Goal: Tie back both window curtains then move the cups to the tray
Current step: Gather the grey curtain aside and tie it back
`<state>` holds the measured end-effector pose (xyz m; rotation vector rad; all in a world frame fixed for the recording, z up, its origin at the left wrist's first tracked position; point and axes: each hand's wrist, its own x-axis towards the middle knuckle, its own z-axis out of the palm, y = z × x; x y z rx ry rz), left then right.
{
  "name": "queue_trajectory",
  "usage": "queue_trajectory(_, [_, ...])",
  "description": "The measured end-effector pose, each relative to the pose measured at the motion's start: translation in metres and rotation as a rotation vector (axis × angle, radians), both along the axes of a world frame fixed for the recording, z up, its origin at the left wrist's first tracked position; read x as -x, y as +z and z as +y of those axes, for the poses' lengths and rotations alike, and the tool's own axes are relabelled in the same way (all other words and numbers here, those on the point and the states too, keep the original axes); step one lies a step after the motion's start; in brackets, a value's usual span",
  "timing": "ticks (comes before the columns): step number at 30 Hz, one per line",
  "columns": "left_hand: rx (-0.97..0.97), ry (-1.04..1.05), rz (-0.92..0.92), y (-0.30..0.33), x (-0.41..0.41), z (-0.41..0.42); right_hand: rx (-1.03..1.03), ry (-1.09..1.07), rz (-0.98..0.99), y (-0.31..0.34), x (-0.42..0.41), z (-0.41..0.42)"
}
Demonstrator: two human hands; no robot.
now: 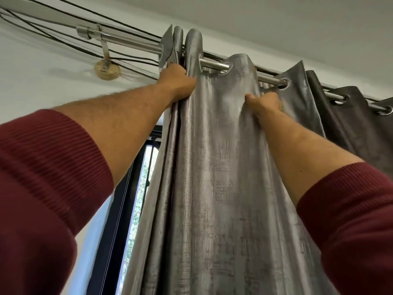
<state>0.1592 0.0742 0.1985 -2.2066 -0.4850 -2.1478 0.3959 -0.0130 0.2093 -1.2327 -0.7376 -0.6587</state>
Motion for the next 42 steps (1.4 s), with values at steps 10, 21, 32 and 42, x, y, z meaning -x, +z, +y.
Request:
queue_trajectory(10, [-0.105,0.15,0.016,0.003,-0.004,0.028,0.169,-0.051,-0.604,0.029,0.163,0.043])
queue_trajectory(21, [-0.189,0.343,0.129,0.006,0.004,-0.009,0.03,-0.054,-0.437,0.009,0.084,0.034])
queue_trajectory(32, [-0.216,0.315,0.083,0.007,0.007,-0.016,0.033,0.089,-0.475,0.028,0.128,0.04])
queue_trajectory(42, [-0.155,0.529,0.287,-0.085,0.001,0.019,0.328,-0.081,-0.367,-0.145,0.124,0.054])
